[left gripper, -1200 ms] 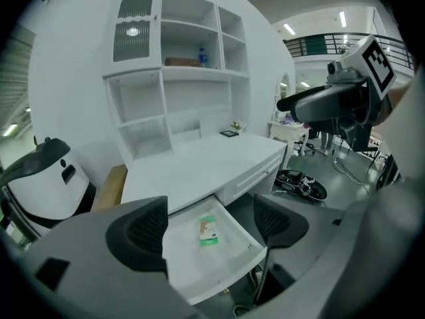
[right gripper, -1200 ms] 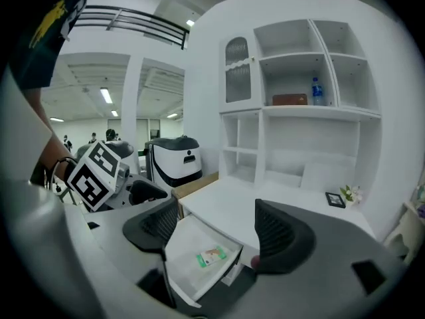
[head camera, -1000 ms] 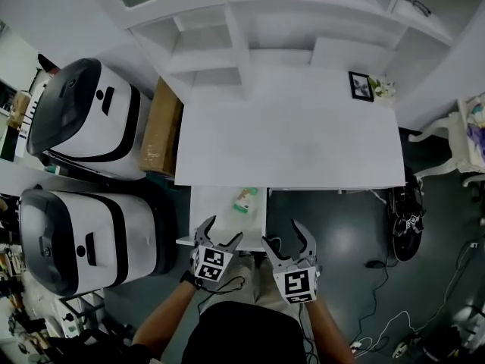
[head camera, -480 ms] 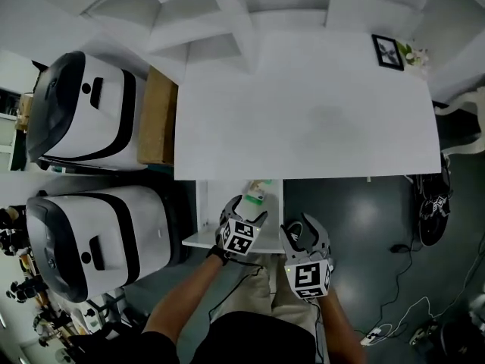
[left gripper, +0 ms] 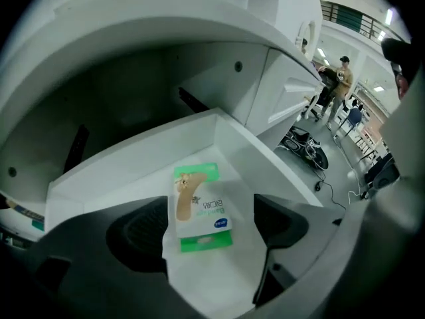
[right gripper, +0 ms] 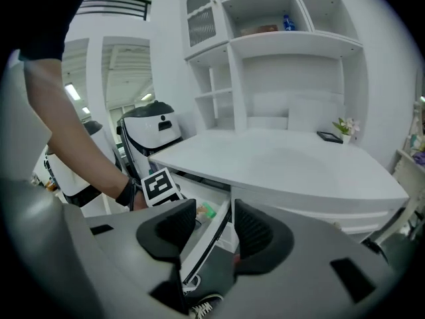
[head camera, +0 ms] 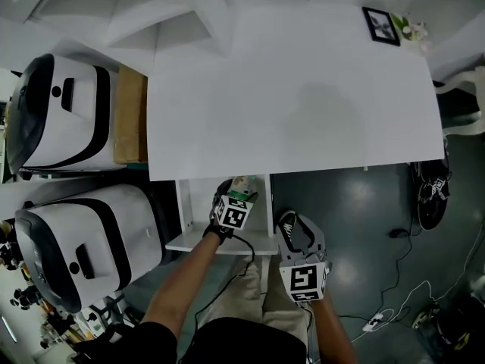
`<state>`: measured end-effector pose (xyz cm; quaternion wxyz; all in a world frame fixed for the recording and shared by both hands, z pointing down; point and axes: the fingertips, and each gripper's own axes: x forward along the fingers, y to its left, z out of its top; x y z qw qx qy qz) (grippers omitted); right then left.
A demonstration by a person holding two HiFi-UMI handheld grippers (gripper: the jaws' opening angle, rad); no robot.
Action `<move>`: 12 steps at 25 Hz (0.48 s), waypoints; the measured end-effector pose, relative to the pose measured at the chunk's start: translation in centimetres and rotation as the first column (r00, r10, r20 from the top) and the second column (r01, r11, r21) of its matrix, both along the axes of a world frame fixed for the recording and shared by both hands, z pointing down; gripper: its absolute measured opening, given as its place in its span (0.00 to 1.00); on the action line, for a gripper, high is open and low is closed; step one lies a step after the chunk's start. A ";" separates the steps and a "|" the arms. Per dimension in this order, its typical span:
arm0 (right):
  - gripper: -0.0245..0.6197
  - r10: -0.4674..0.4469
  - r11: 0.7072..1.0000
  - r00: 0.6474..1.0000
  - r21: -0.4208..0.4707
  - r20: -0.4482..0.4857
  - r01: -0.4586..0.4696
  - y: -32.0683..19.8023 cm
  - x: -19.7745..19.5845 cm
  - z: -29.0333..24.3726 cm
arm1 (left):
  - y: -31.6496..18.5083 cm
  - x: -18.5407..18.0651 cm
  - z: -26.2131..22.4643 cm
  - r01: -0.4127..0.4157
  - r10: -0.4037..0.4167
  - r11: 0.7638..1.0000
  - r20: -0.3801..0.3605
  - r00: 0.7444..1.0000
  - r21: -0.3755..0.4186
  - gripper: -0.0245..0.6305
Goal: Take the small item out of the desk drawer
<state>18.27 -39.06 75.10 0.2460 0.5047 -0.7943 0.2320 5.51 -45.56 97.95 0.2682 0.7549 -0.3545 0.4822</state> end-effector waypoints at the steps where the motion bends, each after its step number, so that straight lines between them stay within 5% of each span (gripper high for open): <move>1: 0.34 0.007 1.000 1.000 -0.003 0.000 -0.007 0.0 0.3 0.4 | -0.3 0.0 0.7 0.014 -0.014 1.000 -0.003 1.000 -0.007 0.66; 12: 0.33 0.026 1.000 1.000 -0.012 0.000 -0.026 0.6 1.8 2.1 | -0.9 0.1 4.8 -0.017 0.018 1.000 0.041 0.999 -0.020 0.66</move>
